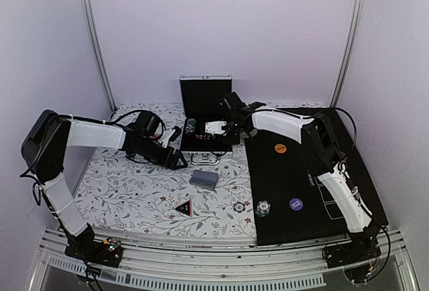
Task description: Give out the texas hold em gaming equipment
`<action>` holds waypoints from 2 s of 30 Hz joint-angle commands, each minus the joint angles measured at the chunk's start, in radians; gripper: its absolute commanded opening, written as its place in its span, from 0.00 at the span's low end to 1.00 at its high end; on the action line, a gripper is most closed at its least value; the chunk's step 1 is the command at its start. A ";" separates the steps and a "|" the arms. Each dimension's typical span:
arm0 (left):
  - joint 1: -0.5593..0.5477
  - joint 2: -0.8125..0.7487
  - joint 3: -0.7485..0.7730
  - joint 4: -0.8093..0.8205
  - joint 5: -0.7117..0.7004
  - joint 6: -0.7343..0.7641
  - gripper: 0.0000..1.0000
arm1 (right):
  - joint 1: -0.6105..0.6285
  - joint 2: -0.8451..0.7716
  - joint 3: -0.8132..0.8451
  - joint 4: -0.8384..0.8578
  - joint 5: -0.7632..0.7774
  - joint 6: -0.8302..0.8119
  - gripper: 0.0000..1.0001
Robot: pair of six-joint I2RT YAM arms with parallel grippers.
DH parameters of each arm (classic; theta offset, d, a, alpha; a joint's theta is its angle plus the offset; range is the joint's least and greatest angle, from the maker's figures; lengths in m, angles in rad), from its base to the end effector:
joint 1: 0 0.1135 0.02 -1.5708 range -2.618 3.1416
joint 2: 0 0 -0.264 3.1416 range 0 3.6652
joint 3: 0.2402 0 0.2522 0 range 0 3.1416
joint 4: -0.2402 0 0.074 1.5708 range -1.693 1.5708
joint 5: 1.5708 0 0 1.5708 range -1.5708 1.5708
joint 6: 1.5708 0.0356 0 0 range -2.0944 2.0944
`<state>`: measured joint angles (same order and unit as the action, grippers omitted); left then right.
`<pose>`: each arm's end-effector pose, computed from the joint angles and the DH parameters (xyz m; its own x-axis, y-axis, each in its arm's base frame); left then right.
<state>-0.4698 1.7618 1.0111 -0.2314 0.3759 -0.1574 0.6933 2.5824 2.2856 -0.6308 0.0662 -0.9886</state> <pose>0.3058 -0.1699 0.1604 -0.8269 0.2563 -0.5006 0.4792 0.7870 -0.3886 0.4332 0.3569 0.1516 0.1687 -0.9434 -0.2856 -0.8479 0.0088 -0.5301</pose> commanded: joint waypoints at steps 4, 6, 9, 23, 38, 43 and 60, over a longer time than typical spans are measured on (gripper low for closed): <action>0.013 -0.004 0.029 -0.028 -0.007 0.016 0.75 | 0.029 -0.013 -0.023 -0.090 0.023 -0.008 0.01; 0.013 -0.012 0.029 -0.030 -0.010 0.018 0.75 | 0.036 -0.046 -0.023 -0.062 0.017 0.012 0.01; 0.013 -0.026 0.026 -0.030 -0.014 0.016 0.75 | 0.036 -0.108 -0.023 -0.006 -0.024 0.057 0.01; 0.013 -0.146 0.019 -0.023 0.012 0.012 0.74 | 0.029 -0.418 -0.085 -0.050 -0.280 0.353 0.01; -0.028 -0.209 -0.019 0.012 0.013 0.002 0.73 | -0.309 -0.894 -0.786 0.000 -0.721 0.964 0.01; -0.060 -0.213 -0.022 0.017 0.008 -0.007 0.72 | -0.413 -0.821 -0.866 0.055 -0.770 1.028 0.01; -0.198 -0.016 0.212 0.057 -0.049 0.133 0.71 | -0.463 -0.436 -0.754 0.278 -0.975 1.222 0.02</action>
<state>-0.6220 1.6325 1.0798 -0.2283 0.3458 -0.1001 0.2333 2.1162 1.4952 -0.4511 -0.8280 0.1730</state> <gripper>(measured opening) 0.715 0.340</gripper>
